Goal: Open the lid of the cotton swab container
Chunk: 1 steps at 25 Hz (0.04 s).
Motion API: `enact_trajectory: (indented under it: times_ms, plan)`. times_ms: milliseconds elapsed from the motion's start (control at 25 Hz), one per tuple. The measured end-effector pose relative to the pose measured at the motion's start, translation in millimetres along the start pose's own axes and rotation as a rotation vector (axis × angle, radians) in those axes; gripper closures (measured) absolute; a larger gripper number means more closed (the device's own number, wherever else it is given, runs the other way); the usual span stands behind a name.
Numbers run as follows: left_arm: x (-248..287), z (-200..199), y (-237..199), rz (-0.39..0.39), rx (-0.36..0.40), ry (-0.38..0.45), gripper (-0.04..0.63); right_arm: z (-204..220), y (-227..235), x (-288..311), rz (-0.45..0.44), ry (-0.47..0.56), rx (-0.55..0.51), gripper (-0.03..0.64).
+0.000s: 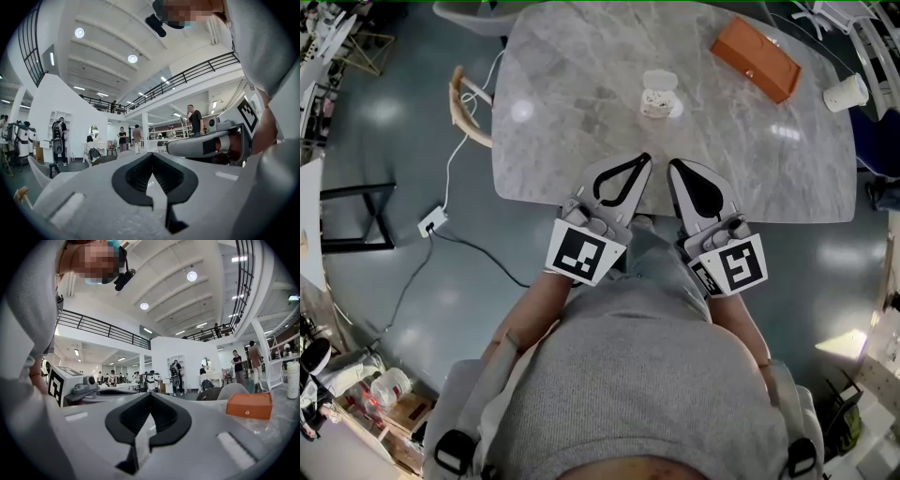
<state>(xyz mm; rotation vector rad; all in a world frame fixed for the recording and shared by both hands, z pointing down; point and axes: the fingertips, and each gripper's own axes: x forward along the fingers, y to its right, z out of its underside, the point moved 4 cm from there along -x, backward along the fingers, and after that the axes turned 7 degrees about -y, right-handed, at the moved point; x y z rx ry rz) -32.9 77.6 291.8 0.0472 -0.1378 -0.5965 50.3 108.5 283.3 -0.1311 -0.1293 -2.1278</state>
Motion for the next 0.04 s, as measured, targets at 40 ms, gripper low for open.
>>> enact_trajectory:
  times_ms: [40]
  plan:
    - [0.6,0.0,0.0,0.001,0.005,-0.001,0.597,-0.1,0.9,0.2,0.001,0.001,-0.001,0.615]
